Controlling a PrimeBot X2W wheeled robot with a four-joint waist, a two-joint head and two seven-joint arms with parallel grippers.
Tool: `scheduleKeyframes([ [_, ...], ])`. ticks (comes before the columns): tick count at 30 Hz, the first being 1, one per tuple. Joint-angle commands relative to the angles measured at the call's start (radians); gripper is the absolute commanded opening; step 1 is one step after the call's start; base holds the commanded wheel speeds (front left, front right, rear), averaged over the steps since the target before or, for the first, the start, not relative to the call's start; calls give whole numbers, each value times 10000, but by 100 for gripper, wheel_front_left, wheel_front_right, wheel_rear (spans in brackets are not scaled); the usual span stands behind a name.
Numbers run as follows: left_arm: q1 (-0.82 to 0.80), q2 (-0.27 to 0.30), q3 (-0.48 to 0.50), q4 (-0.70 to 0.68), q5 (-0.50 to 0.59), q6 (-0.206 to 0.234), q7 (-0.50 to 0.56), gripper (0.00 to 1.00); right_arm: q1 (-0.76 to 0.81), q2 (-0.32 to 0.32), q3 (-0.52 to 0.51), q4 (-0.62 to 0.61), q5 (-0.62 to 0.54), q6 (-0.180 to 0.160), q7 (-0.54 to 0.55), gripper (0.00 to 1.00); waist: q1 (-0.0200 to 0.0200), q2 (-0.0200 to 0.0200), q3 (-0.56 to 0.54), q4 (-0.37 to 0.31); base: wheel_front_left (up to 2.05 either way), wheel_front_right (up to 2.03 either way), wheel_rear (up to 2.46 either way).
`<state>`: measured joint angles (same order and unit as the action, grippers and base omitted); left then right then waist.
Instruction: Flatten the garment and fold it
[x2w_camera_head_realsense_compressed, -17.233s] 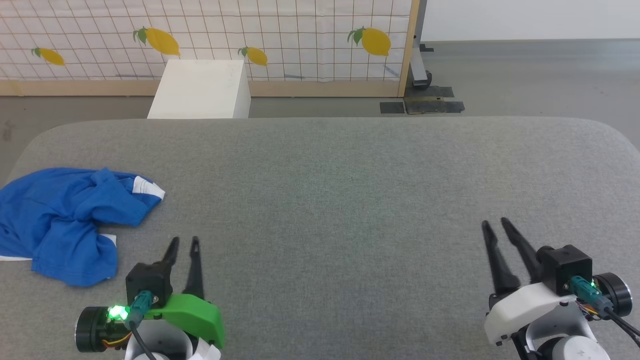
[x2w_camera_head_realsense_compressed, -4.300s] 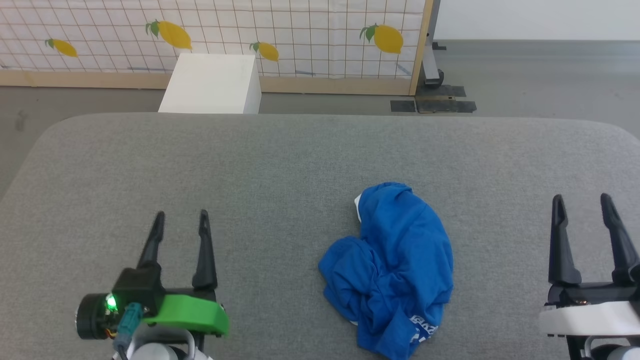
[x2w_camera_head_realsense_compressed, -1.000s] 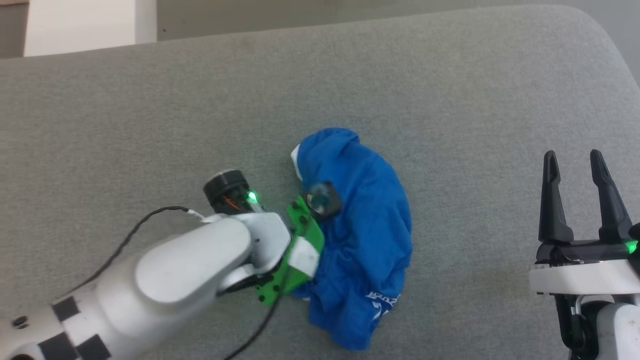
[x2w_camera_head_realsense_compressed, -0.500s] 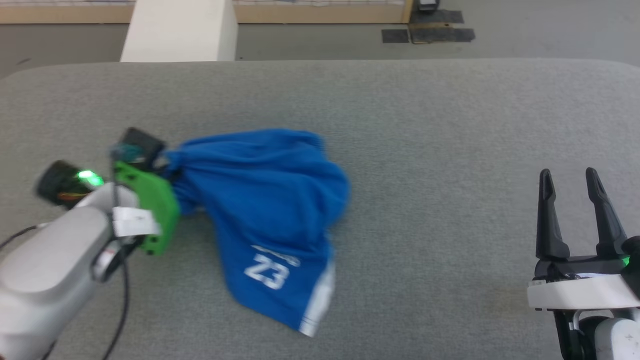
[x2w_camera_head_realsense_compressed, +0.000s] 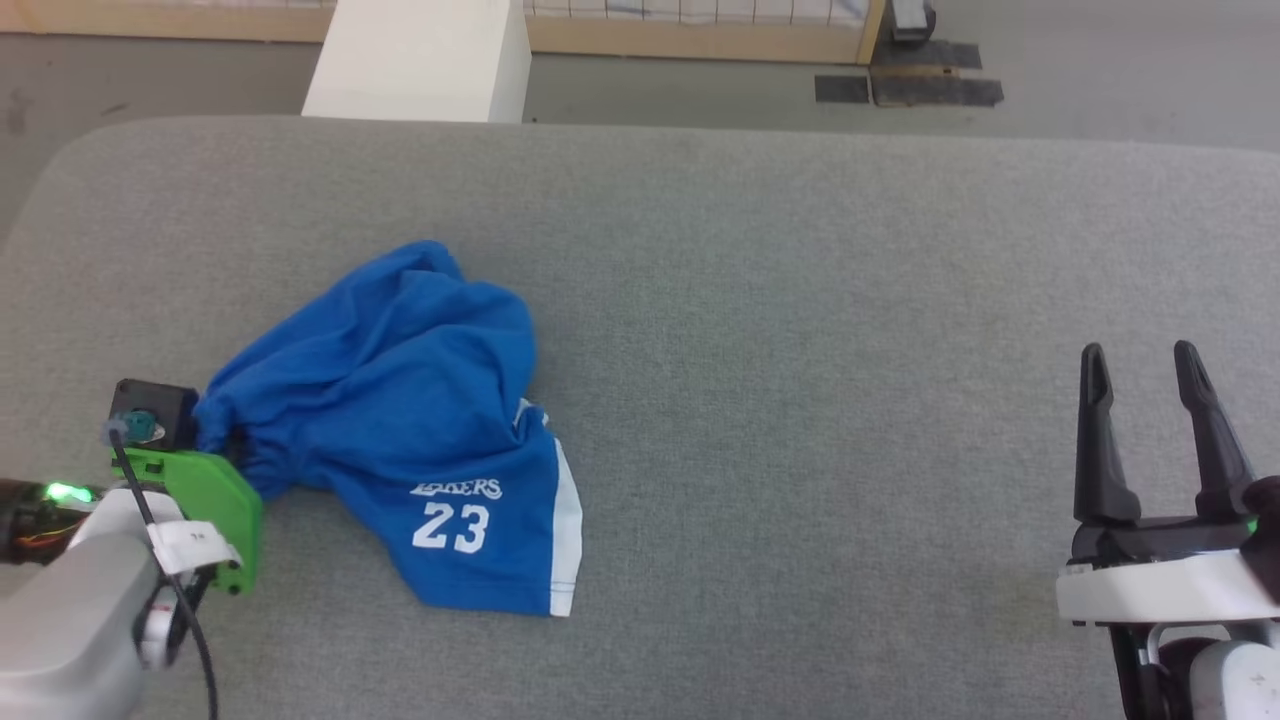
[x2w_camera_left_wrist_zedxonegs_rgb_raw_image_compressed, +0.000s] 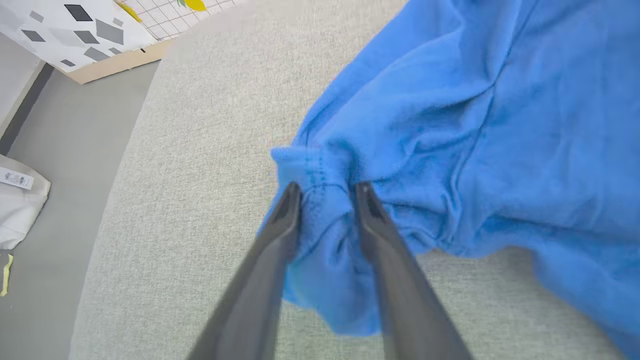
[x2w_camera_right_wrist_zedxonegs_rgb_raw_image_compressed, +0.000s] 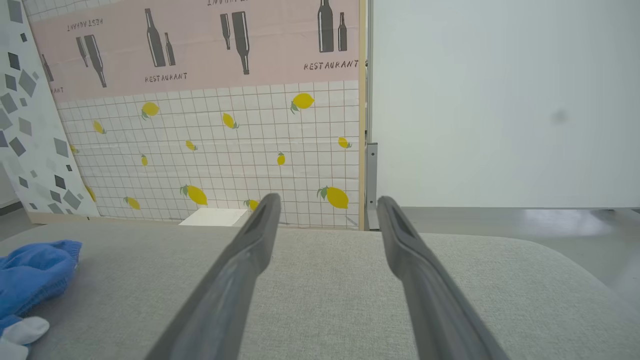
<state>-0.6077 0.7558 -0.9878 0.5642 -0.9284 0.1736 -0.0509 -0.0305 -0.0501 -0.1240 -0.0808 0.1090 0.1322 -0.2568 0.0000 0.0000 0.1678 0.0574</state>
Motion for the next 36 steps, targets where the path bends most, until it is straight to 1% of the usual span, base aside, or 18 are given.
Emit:
scheduleKeyframes([
  [1,147,-185,161,27,-91,129,-472,100,179,-1,28,0,-132,-15,-49,100,0,0,-287,209,0,0,0],
  [2,189,-260,231,18,-57,198,-812,100,195,-1,58,-6,-170,-15,-49,100,0,0,-371,261,0,0,0],
  [3,220,-333,322,-14,35,328,-1279,100,209,-1,83,-31,-229,-15,-49,100,0,0,-488,345,0,0,0],
  [5,270,-427,584,-200,234,623,-1846,100,211,-1,139,-116,-364,-15,-49,100,0,0,-681,509,0,0,0],
  [7,386,-482,1017,-616,528,994,-2066,100,158,-1,247,-246,-551,-15,-49,100,0,0,-836,666,0,0,0],
  [8,429,-489,1283,-973,838,1187,-2089,100,122,-1,310,-309,-636,-15,-49,100,0,0,-888,732,0,0,0],
  [9,553,-535,1762,-1592,1348,1477,-2097,100,66,-1,388,-392,-752,-15,-49,100,0,0,-949,824,0,0,0],
  [11,1144,-699,2665,-2750,2171,1857,-2102,100,-94,-1,545,-550,-962,-15,-49,100,0,0,-1044,953,0,0,0],
  [13,1940,-967,3584,-3787,2911,2071,-2104,100,-293,-1,666,-669,-1124,-15,-49,100,0,0,-1101,1027,0,0,0],
  [15,2690,-1259,4241,-4607,3704,2050,-2105,100,-474,-1,706,-765,-1191,-15,-49,100,0,0,-1133,1058,0,0,0],
  [17,3298,-1656,4853,-5227,4409,1895,-2106,100,-559,-1,728,-814,-1210,-15,-49,100,0,0,-1171,1060,0,0,0],
  [20,4029,-2351,5366,-5776,5144,1249,-2107,100,-504,-1,741,-846,-1175,-15,-49,100,0,0,-1232,1053,0,0,0],
  [23,4290,-2769,5313,-5940,5828,612,-2107,100,-308,-1,723,-834,-1063,-15,-49,100,0,0,-1283,1018,0,0,0],
  [25,4284,-2932,5048,-5696,6126,195,-2107,100,-199,-1,639,-785,-989,-15,-49,100,0,0,-1314,991,0,0,0],
  [27,4140,-2975,4723,-5195,6343,-127,-2037,100,-130,-1,614,-749,-921,-15,-49,100,0,0,-1338,906,0,0,0],
  [30,3648,-3078,4049,-4591,6529,-691,-1225,100,-45,-1,589,-753,-867,-15,-49,100,0,0,-1328,773,0,0,0],
  [34,3029,-3208,3190,-4149,6620,-1327,992,100,1,-1,477,-790,-836,-15,-49,100,0,0,-1173,633,0,0,0],
  [36,2713,-3342,2924,-4133,6589,-1567,1810,100,5,-1,398,-803,-814,-15,-49,100,0,0,-1059,582,0,0,0],
])
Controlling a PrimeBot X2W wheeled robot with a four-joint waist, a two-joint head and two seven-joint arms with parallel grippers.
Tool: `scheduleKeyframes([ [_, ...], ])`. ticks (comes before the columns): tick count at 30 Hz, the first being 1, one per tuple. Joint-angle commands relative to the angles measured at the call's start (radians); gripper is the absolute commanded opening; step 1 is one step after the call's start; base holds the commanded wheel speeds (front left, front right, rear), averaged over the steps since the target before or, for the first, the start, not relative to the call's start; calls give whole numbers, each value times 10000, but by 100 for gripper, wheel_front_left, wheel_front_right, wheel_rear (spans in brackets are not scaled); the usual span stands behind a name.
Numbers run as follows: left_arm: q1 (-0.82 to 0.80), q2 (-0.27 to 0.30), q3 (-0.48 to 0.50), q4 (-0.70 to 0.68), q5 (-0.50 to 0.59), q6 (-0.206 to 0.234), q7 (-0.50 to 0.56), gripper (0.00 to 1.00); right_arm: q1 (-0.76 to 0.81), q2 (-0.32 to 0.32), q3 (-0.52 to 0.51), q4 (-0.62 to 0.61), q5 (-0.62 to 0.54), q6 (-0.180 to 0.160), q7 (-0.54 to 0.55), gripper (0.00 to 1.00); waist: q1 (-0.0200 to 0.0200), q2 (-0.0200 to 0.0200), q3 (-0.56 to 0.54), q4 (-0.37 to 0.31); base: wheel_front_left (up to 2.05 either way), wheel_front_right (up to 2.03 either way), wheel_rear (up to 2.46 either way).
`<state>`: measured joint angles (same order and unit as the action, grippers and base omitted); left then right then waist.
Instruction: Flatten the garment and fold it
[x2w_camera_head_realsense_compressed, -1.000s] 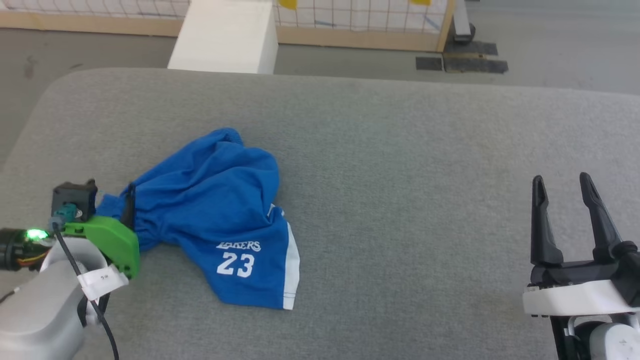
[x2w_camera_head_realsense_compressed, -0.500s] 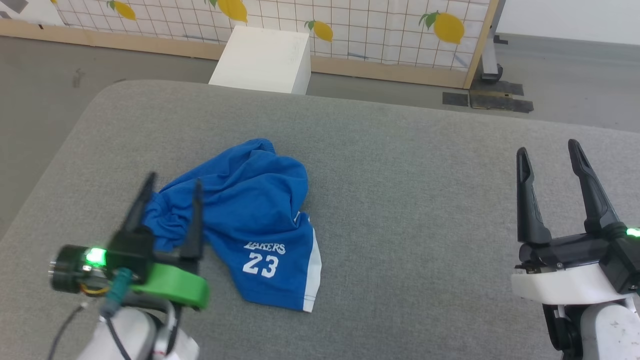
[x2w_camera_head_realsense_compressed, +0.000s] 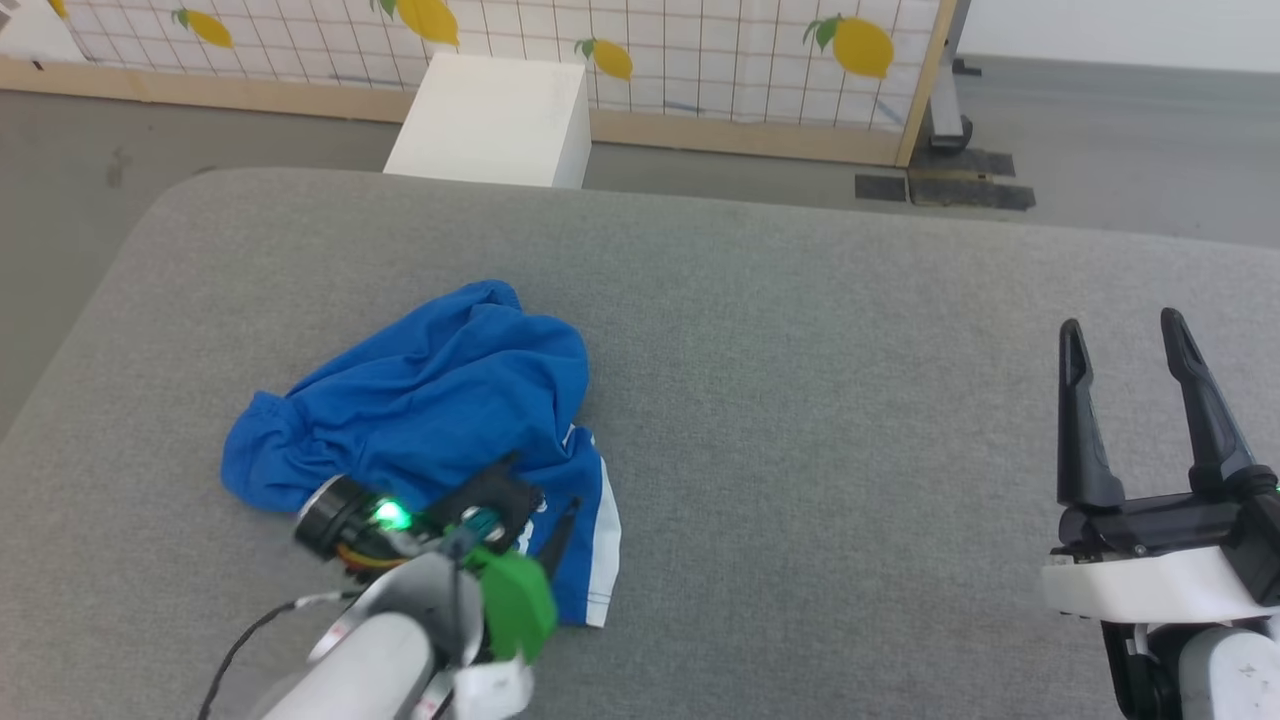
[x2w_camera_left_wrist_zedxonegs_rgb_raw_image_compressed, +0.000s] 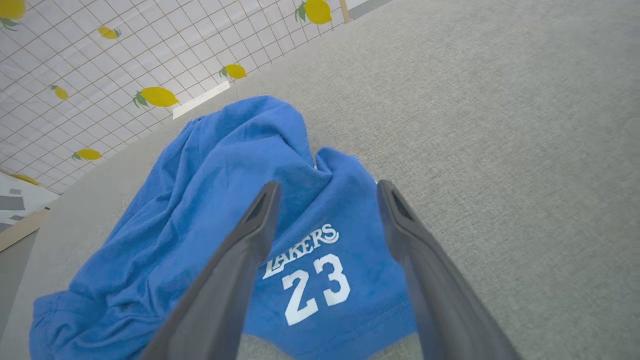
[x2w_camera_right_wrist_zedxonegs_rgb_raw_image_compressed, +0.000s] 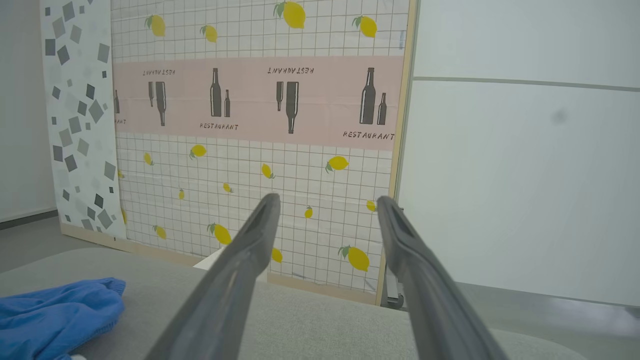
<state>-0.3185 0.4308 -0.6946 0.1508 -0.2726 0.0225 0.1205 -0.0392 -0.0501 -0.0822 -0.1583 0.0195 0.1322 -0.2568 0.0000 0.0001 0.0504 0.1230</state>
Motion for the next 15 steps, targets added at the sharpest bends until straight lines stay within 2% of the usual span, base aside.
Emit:
scheduleKeyframes([
  [1,-307,-161,-83,4,-10,-141,377,100,91,-1,-45,-38,93,-15,-49,100,0,-1,176,-102,0,0,0],
  [4,-654,-405,-215,216,-267,-343,1260,100,67,-1,-102,-91,115,-15,-49,100,0,-1,459,-190,0,0,0],
  [9,-861,-717,-553,803,-1234,-1051,2790,100,-15,-1,-195,-91,110,-15,-49,100,0,-1,770,-301,0,0,0],
  [12,-1064,-609,-879,1115,-1592,-1316,3527,100,-103,-1,-219,-98,91,-15,-49,100,0,-1,951,-388,0,0,0],
  [15,-1224,-509,-1173,1408,-1908,-1444,3820,100,-237,-1,-218,-93,106,-15,-49,100,0,-1,1114,-489,0,0,0],
])
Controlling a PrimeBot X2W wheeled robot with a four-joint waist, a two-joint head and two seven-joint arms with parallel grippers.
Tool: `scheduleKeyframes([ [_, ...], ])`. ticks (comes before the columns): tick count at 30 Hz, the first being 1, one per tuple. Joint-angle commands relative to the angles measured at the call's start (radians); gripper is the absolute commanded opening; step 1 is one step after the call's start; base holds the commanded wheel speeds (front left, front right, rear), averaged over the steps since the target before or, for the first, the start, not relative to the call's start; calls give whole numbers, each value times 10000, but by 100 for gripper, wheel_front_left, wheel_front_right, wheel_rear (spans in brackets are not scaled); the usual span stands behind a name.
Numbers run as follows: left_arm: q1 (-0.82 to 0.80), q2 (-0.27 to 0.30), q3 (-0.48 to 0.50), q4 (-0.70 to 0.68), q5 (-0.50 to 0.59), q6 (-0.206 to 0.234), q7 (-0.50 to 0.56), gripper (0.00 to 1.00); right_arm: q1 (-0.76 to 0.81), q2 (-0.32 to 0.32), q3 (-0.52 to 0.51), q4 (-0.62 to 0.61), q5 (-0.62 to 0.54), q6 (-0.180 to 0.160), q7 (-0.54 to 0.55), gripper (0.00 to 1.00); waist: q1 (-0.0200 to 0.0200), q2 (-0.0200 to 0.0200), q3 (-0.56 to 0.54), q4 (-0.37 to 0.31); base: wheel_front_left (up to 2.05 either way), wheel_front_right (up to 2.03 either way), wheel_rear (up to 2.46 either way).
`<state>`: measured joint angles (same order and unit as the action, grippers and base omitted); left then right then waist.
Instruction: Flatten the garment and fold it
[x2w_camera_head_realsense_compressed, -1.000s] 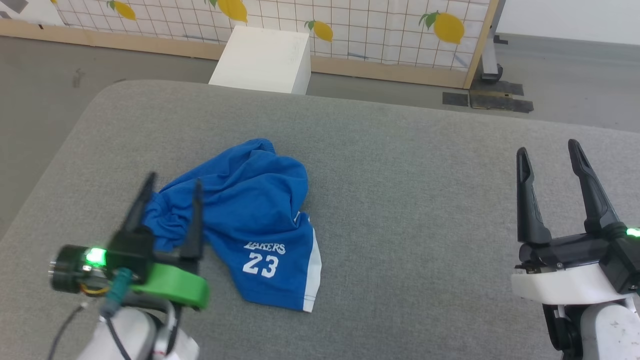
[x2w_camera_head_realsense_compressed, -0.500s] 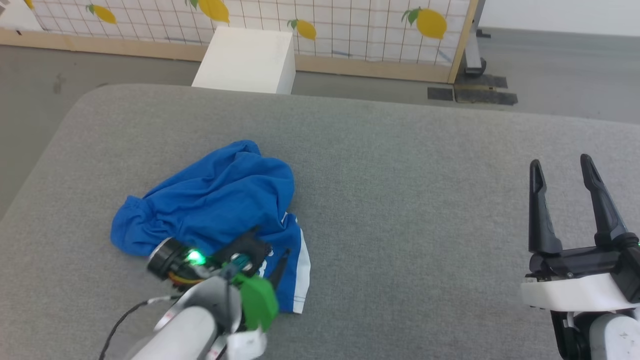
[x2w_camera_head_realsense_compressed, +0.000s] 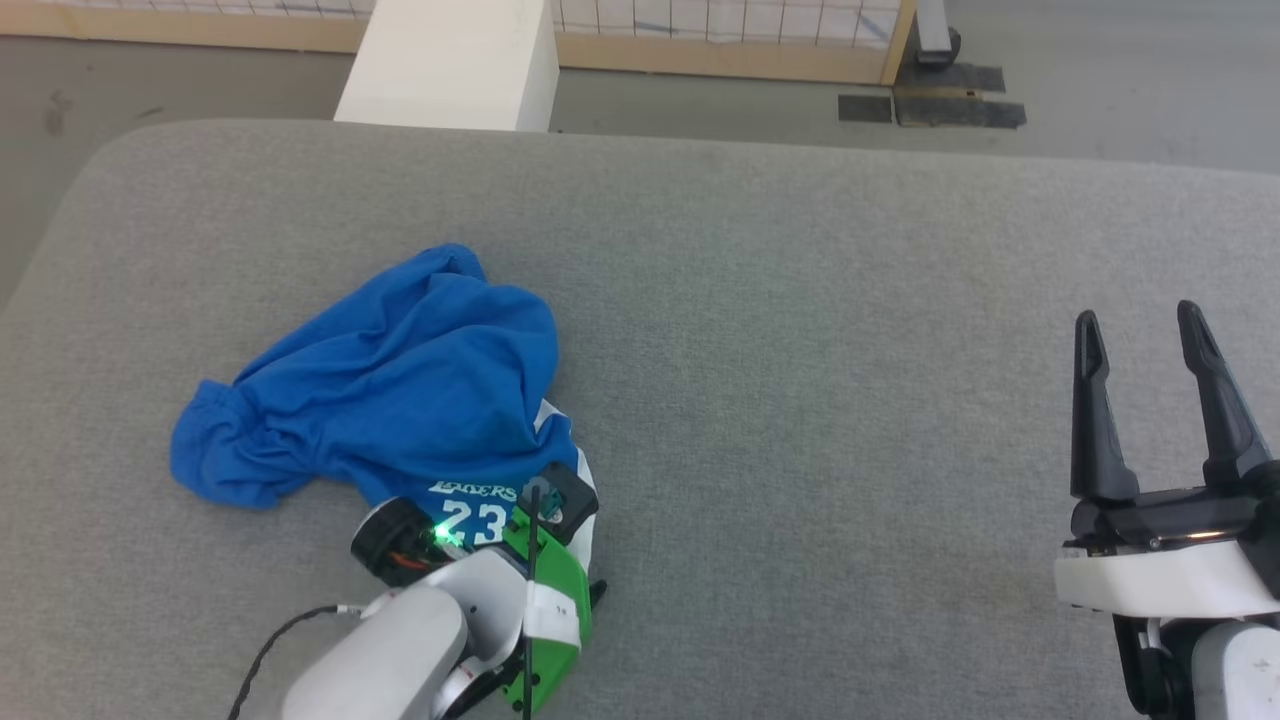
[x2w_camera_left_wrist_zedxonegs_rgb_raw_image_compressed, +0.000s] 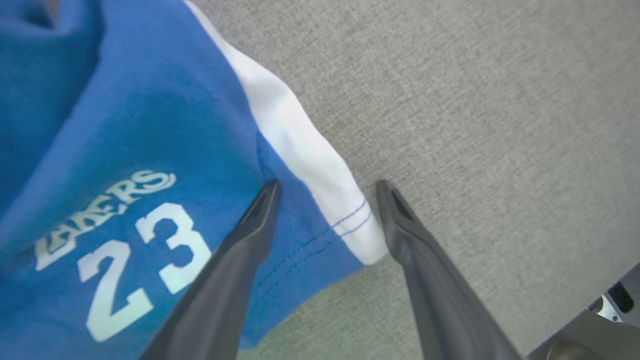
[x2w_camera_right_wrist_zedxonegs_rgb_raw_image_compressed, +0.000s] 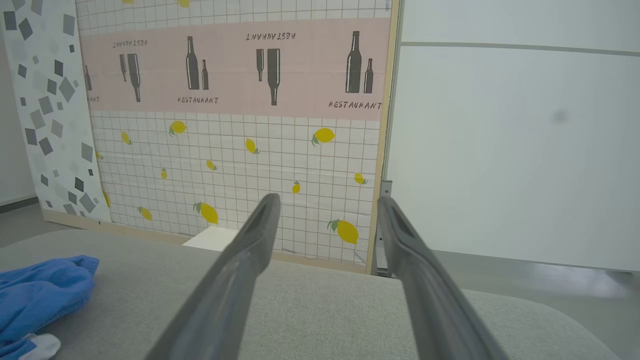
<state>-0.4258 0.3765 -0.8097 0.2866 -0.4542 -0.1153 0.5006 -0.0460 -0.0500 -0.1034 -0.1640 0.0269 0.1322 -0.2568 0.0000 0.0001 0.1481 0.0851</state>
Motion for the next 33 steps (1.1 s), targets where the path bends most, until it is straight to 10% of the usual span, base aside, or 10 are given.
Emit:
scheduleKeyframes([
  [1,-273,110,-200,211,-77,-92,94,100,-211,-3,-21,-33,49,-15,-49,100,0,-1,193,-135,0,0,0],
  [6,-736,268,-920,1150,-81,-142,186,100,-356,-3,29,25,102,-15,-49,100,0,-1,374,-285,0,0,0],
  [8,-837,284,-1257,1243,-252,-147,40,0,-364,-3,22,54,143,-15,-49,100,0,-1,365,-377,0,0,0],
  [19,-2132,403,-1167,-487,-431,-94,-2253,0,-227,-3,-226,94,207,-15,-49,100,0,-1,71,-935,0,0,0],
  [33,-3726,-2361,-3054,1169,-1146,-150,-3662,0,-609,-3,-784,90,407,-15,-49,100,0,-1,1102,-2717,0,0,0],
])
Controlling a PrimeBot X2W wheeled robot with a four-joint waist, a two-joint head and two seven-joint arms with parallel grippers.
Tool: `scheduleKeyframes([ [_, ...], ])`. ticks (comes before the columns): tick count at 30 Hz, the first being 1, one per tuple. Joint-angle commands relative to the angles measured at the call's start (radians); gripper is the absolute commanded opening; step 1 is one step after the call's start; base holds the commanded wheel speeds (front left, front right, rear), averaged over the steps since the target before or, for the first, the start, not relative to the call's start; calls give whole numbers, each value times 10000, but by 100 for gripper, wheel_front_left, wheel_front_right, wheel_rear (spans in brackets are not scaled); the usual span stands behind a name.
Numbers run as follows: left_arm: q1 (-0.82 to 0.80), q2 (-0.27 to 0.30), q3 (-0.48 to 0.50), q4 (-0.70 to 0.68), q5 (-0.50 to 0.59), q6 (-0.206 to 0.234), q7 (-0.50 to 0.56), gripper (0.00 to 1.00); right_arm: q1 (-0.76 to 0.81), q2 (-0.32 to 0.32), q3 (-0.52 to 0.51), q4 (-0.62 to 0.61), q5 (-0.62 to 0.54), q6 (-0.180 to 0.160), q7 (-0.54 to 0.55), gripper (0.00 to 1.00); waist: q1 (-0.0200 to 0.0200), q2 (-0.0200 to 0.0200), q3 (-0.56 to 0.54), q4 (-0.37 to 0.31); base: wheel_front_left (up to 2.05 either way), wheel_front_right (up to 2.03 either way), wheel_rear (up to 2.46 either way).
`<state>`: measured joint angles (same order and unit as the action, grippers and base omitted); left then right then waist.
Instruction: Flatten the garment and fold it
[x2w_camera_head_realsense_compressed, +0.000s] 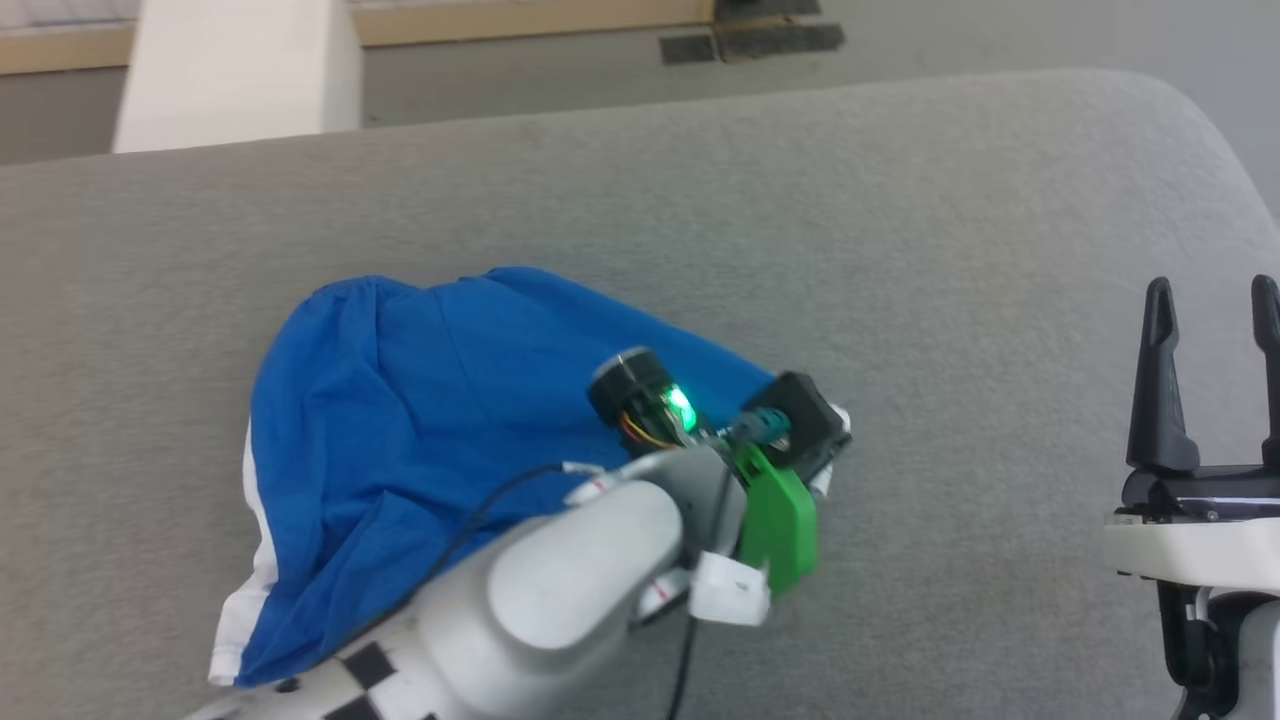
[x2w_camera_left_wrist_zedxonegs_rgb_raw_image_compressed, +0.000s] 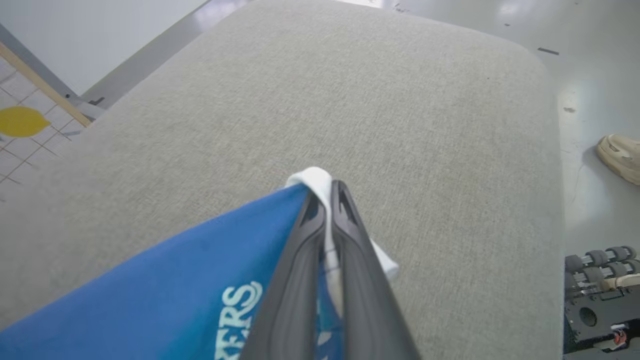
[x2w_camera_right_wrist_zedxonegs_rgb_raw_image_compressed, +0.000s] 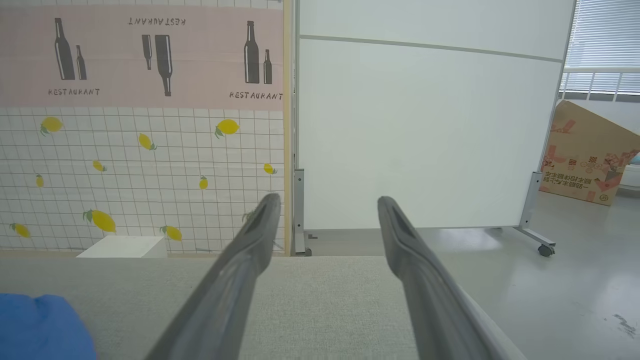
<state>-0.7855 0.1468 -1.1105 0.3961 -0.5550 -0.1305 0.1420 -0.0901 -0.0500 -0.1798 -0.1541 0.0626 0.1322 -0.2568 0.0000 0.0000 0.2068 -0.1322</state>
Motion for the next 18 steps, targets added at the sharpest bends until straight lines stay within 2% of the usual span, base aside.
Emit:
scheduleKeyframes([
  [1,-184,-222,-373,392,-316,1,-198,0,-190,-3,-57,-3,74,-15,-49,100,0,0,610,-652,0,0,0],
  [7,-187,-740,-1562,1663,-1015,0,-609,0,-297,-3,-151,0,187,-15,-49,100,0,0,906,-920,0,0,0],
  [14,781,-939,-1692,1564,-1010,-1,15,0,-362,-3,-129,83,106,-15,-49,100,0,0,724,-623,0,0,0],
  [15,805,-945,-1693,1589,-923,-1,-38,27,-358,-3,-128,90,84,-15,-49,100,0,0,644,-541,0,0,0],
  [16,836,-951,-1694,1627,-807,-1,-186,87,-341,-3,-105,109,50,-15,-49,100,0,0,539,-448,0,0,0],
  [17,877,-955,-1694,1649,-816,-1,-356,100,-317,-3,-80,125,13,-15,-49,100,0,0,450,-375,0,0,0],
  [18,876,-958,-1695,1585,-817,-1,-699,100,-278,-3,-63,151,-32,-15,-49,100,0,0,292,-260,0,0,0],
])
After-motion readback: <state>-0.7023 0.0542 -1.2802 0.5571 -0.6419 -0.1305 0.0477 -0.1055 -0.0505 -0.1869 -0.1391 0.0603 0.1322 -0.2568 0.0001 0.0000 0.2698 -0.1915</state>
